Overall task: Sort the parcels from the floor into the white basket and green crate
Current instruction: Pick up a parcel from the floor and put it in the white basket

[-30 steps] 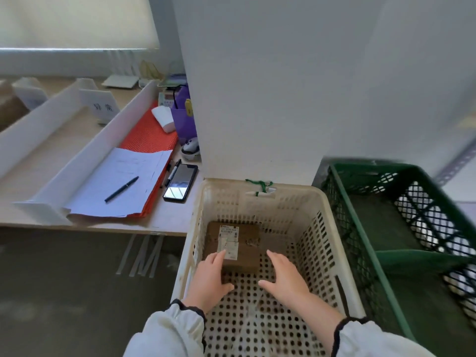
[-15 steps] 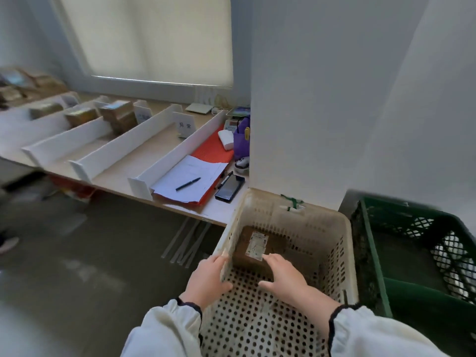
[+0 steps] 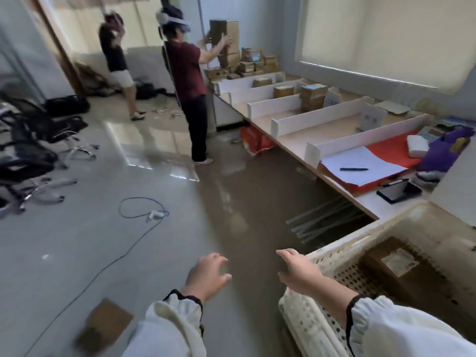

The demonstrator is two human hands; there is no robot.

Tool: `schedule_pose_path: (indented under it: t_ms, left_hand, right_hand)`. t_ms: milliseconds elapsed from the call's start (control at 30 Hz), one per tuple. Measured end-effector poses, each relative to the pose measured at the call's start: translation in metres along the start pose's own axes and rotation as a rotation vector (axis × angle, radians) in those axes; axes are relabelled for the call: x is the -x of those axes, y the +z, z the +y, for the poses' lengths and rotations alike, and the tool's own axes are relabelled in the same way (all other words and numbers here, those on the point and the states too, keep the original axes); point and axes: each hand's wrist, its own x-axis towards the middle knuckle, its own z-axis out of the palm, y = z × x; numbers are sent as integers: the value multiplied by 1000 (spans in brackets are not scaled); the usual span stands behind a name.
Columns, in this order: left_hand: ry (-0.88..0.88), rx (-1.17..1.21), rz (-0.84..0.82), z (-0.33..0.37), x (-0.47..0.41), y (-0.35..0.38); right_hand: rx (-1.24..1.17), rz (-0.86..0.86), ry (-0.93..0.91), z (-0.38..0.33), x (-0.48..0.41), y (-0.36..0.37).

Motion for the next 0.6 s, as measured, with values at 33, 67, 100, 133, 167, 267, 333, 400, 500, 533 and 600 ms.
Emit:
schedule_pose_path:
  t_ms: [33, 67, 100, 133, 167, 267, 333, 400, 500, 533, 600]
  left_hand:
    - [-64, 6, 10, -27, 19, -7]
    - [-125, 18, 21, -54, 40, -14]
    - [-173, 30, 37, -80, 61, -19]
    - [-217, 46, 56, -106, 83, -23]
    - [-261, 73, 83, -130, 107, -28]
    - [-408, 145, 177, -198, 180, -41]
    - [-504, 161, 196, -239, 230, -47]
    - [-584, 155, 214, -275, 277, -49]
    - [-715, 173, 227, -320, 342, -38]
    - [-763, 188, 224, -331, 362, -30]
    - [-844, 228, 231, -349, 398, -13]
  right_hand:
    - [13, -28, -40, -26, -4, 9]
    - [26, -57, -82, -53, -6, 19]
    - [43, -82, -128, -79, -8, 30]
    - [66, -107, -177, -107, -9, 41]
    - [86, -132, -226, -137, -9, 53]
    - [116, -198, -367, -225, -3, 98]
    - [129, -250, -456, -280, 7, 132]
    - [138, -302, -525, -330, 20, 166]
    - [177, -382, -629, -390, 38, 219]
    - [197, -414, -652, -405, 44, 236]
    - [235, -478, -675, -427, 55, 270]
